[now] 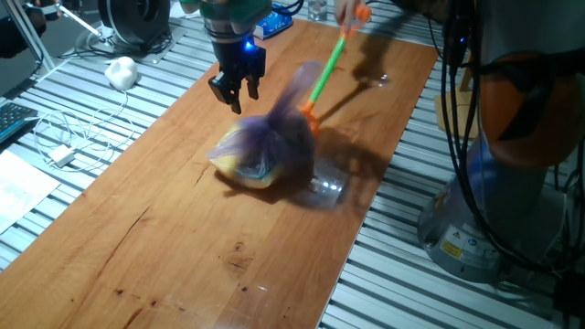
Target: Pick up a bag of things
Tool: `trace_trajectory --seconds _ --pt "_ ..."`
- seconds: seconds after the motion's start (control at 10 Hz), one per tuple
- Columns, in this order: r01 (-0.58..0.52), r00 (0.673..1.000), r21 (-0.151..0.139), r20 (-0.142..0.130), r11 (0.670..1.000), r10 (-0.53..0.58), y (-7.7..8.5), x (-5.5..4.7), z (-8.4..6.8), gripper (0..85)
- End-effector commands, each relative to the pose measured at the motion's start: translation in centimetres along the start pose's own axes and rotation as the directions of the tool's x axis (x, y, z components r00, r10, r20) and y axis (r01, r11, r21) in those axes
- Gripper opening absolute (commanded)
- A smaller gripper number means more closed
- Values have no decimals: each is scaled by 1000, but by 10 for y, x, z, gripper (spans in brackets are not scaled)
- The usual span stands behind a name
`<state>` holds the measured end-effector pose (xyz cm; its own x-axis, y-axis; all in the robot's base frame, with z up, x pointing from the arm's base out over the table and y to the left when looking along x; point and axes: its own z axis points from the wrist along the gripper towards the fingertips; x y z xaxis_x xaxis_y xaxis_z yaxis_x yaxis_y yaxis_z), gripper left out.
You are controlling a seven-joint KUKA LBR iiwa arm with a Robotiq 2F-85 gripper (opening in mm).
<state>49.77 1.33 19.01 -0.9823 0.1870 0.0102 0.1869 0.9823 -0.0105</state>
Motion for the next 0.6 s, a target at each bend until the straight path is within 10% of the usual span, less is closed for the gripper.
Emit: trace_trajectory --seconds 0.0,0.5 --pt "-5 1000 -5 -2 1000 5 0 0 0 510" --pt "-15 1000 -39 -13 999 15 -5 -5 3 510"
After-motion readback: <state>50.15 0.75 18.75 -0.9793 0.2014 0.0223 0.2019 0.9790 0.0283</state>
